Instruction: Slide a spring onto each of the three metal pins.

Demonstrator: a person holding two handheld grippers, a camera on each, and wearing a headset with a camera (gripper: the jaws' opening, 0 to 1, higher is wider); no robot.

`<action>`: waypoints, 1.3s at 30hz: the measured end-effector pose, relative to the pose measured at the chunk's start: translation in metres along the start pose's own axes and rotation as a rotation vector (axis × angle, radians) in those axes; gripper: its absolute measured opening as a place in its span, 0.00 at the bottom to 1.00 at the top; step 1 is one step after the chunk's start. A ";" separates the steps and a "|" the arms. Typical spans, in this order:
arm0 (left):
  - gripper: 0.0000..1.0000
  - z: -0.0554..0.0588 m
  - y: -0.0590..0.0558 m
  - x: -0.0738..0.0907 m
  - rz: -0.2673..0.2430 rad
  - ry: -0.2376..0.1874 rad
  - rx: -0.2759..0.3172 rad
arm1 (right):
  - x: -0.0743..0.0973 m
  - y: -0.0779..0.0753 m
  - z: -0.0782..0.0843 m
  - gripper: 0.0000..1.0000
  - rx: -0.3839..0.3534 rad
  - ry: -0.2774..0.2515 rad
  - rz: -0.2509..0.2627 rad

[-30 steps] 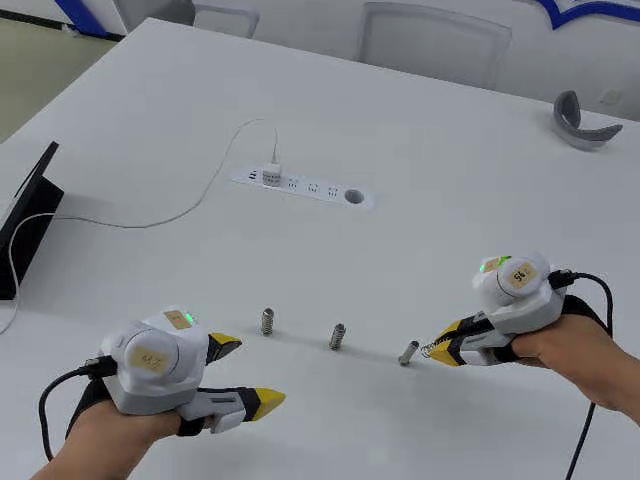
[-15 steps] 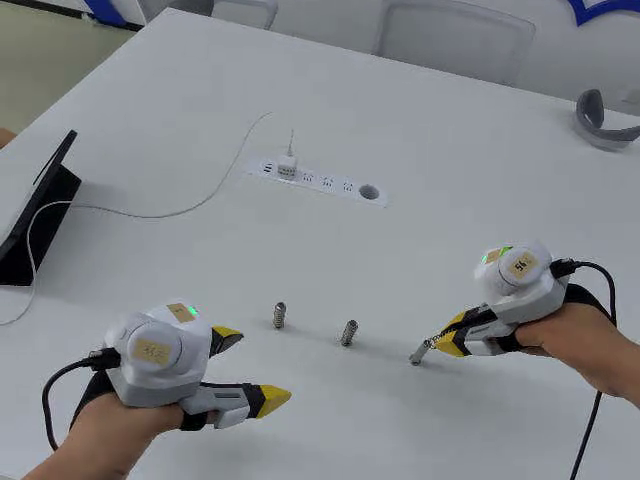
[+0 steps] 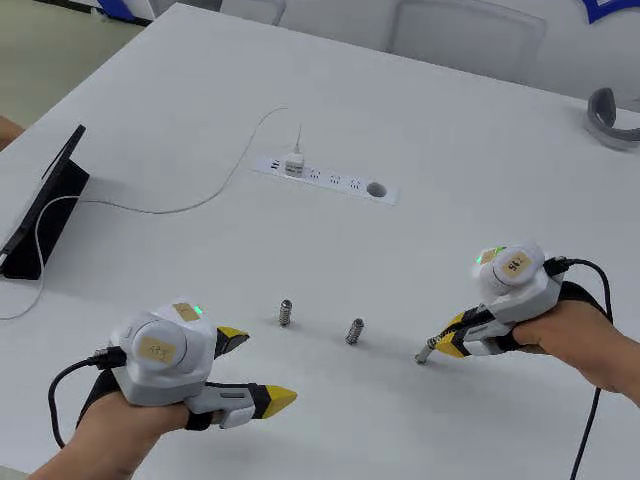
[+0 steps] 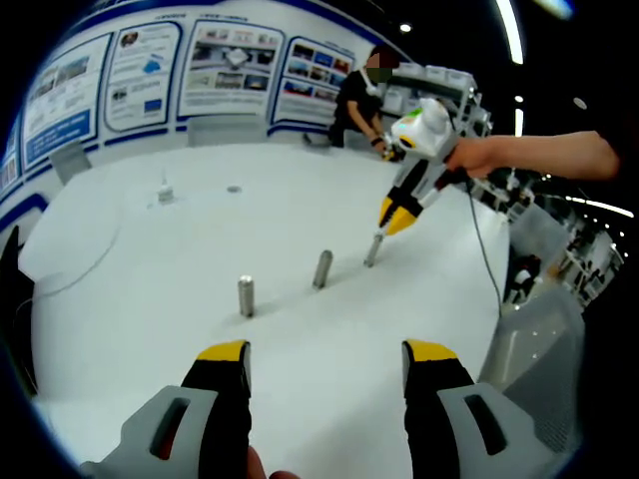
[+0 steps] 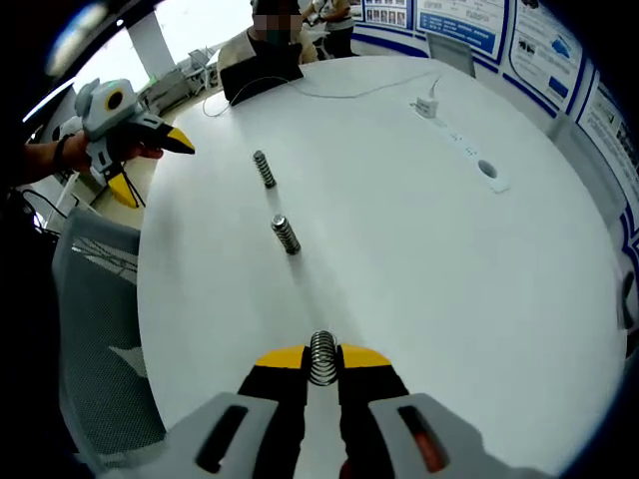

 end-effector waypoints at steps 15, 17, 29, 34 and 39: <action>0.62 0.001 -0.002 -0.002 0.008 0.002 0.003 | -0.009 -0.001 -0.009 0.13 0.043 0.030 -0.013; 0.62 0.001 -0.002 -0.002 0.008 0.002 0.002 | -0.012 -0.001 -0.010 0.13 0.052 0.037 -0.016; 0.63 0.002 0.003 0.002 -0.003 0.005 0.006 | -0.026 0.000 -0.006 0.13 0.074 0.070 -0.020; 0.63 0.002 0.003 0.002 -0.003 0.004 0.005 | -0.032 0.000 -0.004 0.13 0.070 0.071 -0.021; 0.63 -0.001 0.002 0.002 -0.002 0.003 0.004 | -0.038 0.000 -0.002 0.13 0.070 0.075 -0.025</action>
Point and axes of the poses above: the centre of the closed fingertips' face, and the gripper's own axes: x roughly backward along the fingers, y roughly to its left, z roughly out of its underside, the point moved 9 cm from there along x, roughly backward along the fingers, and after that the axes turned 14 degrees about x, right-handed, at the moved point
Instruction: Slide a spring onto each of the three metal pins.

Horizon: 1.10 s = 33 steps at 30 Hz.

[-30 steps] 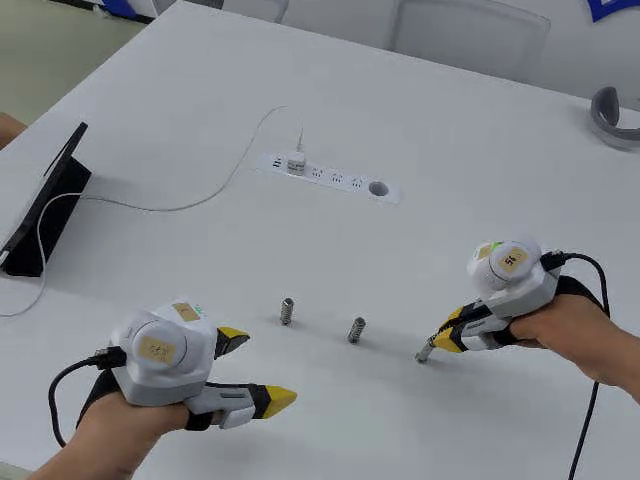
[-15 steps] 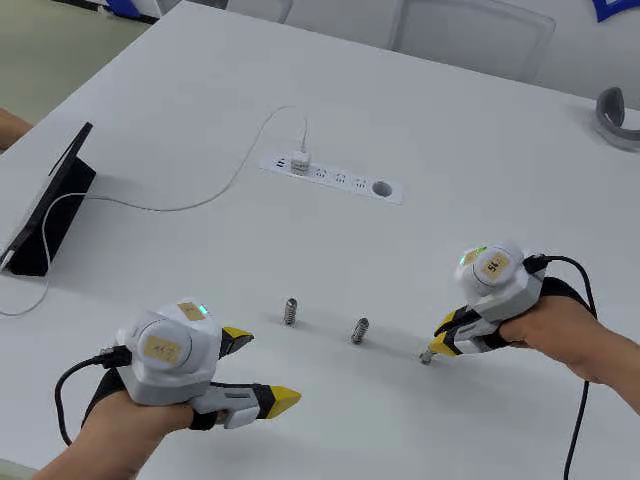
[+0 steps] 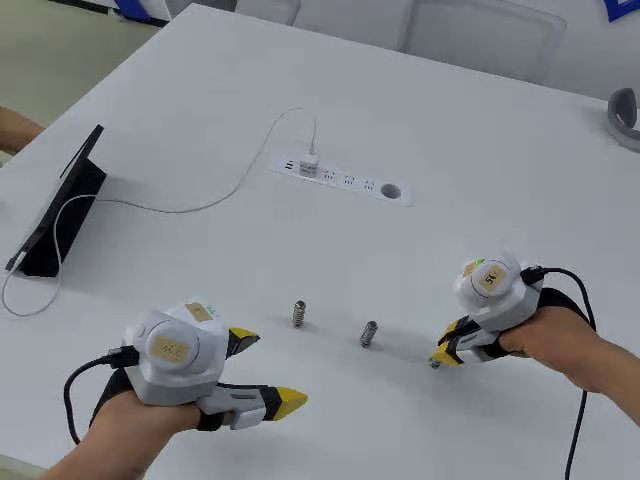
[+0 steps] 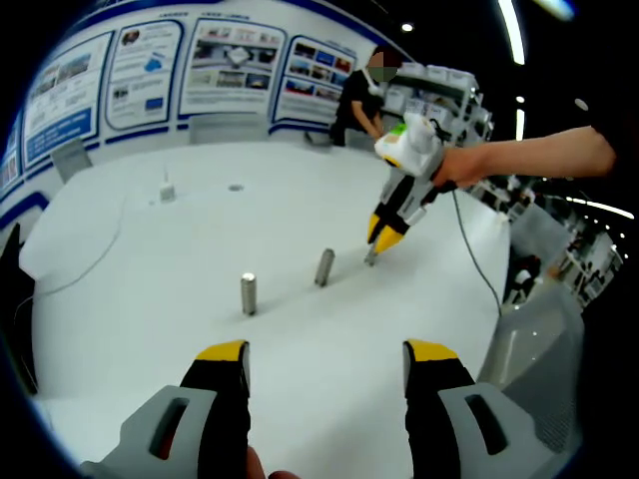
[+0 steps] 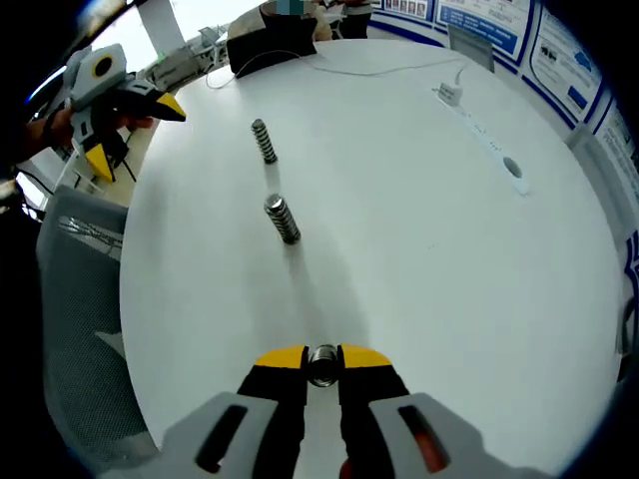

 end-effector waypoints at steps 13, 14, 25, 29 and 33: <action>0.63 -0.002 0.001 0.001 -0.005 0.000 0.004 | -0.008 0.002 0.005 0.15 -0.023 0.002 -0.003; 0.63 -0.002 0.001 0.002 -0.005 0.000 0.005 | -0.007 0.003 0.005 0.16 -0.022 0.003 -0.002; 0.63 0.003 0.003 0.003 -0.003 0.003 0.013 | 0.012 0.008 0.013 0.35 -0.033 -0.035 0.088; 0.63 0.003 0.004 0.003 0.000 0.006 0.015 | 0.016 0.015 0.023 0.41 -0.092 -0.054 0.107; 0.63 0.003 0.005 0.005 0.003 0.004 0.018 | 0.020 0.022 0.033 0.45 -0.176 -0.100 0.137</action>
Point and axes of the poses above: the centre of the closed fingertips' face, and the gripper's own axes: x roughly backward along the fingers, y roughly to its left, z roughly out of its underside, the point moved 9 cm from there along x, roughly backward along the fingers, and after that the axes turned 14 degrees about x, right-handed, at the moved point
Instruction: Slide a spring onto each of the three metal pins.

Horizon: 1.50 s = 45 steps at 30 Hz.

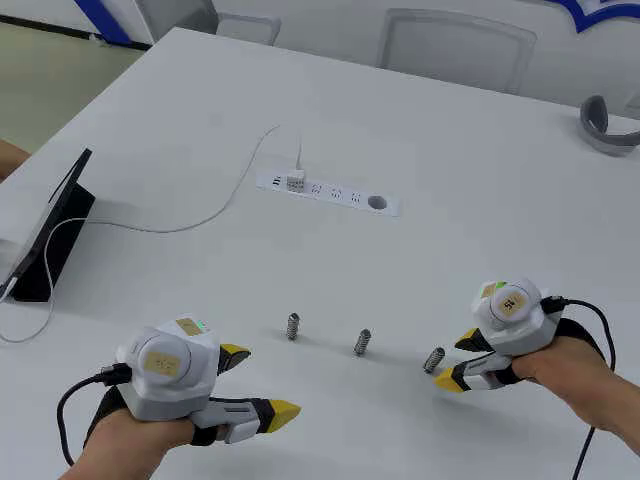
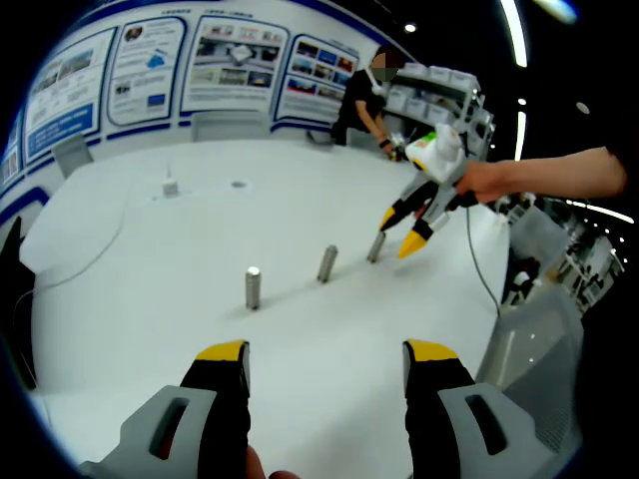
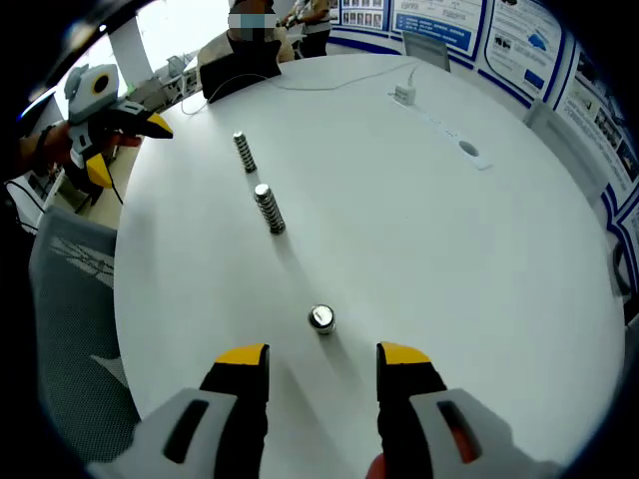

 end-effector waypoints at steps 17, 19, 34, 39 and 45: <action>0.62 -0.001 0.006 0.005 0.006 -0.015 0.030 | 0.005 0.024 0.024 0.55 -0.301 -0.200 0.103; 0.62 -0.001 0.007 0.005 0.005 -0.017 0.034 | 0.006 0.027 0.024 0.57 -0.317 -0.217 0.109; 0.65 0.000 0.015 0.007 -0.013 -0.021 0.051 | 0.014 0.056 0.020 0.69 -0.375 -0.331 0.168; 0.66 -0.001 0.017 0.006 -0.015 -0.023 0.050 | 0.016 0.067 0.018 0.73 -0.378 -0.352 0.175; 0.68 -0.002 0.019 0.005 -0.024 -0.021 0.038 | 0.019 0.078 0.015 0.77 -0.384 -0.374 0.186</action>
Point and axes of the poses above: the centre of the closed fingertips' face, and the gripper's own axes: x roughly backward along the fingers, y roughly to its left, z roughly out of its underside, the point moved 9 cm from there along x, roughly backward along the fingers, and after that the axes turned 14 degrees about x, right-handed, at the moved point
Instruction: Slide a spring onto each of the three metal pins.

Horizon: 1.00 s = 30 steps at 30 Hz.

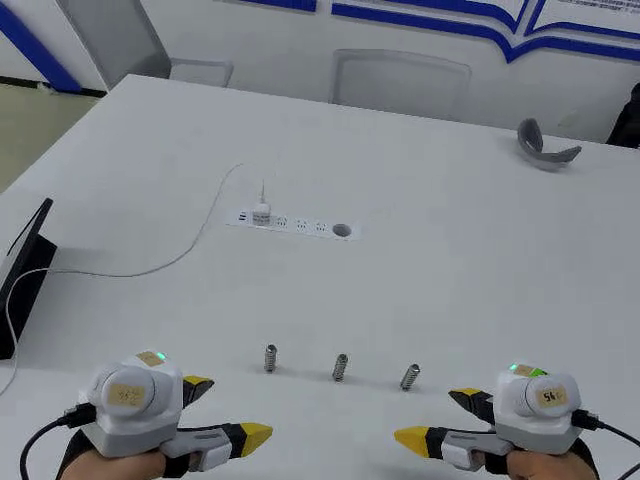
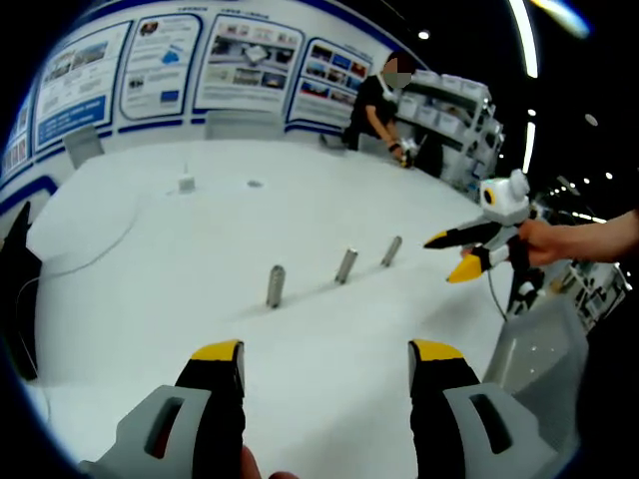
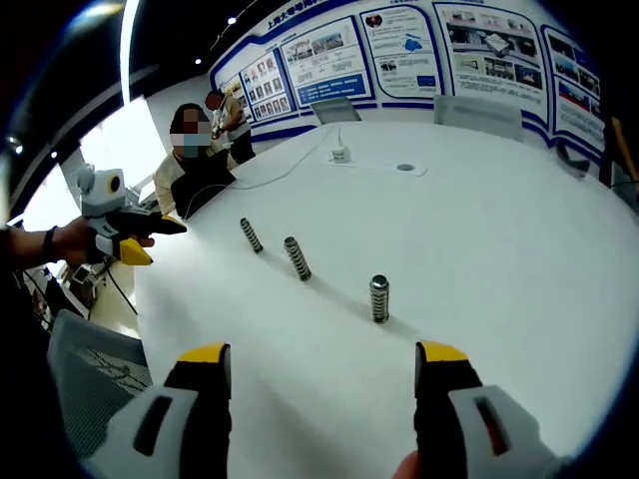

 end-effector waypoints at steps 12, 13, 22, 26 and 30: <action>0.71 -0.002 0.009 0.000 -0.018 -0.002 -0.004 | 0.007 0.015 0.001 0.81 -0.015 -0.022 0.007; 0.71 -0.002 0.010 0.000 -0.019 -0.001 -0.003 | 0.007 0.016 0.001 0.81 -0.015 -0.023 0.005; 0.72 0.003 0.015 0.000 -0.031 0.018 0.006 | 0.006 0.028 0.012 0.82 -0.026 -0.016 -0.001; 0.73 0.004 0.016 0.000 -0.033 0.018 0.010 | 0.007 0.033 0.014 0.83 -0.039 -0.013 -0.005; 0.72 0.006 0.016 -0.001 -0.031 0.023 0.014 | 0.010 0.036 0.015 0.84 -0.033 -0.009 -0.006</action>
Point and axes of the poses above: the centre of the closed fingertips' face, and the gripper's own axes: x roughly backward along the fingers, y roughly to its left, z roughly out of its underside, the point moved 9 cm from there along x, roughly backward along the fingers, and after that the axes turned 14 degrees about x, right-handed, at the moved point
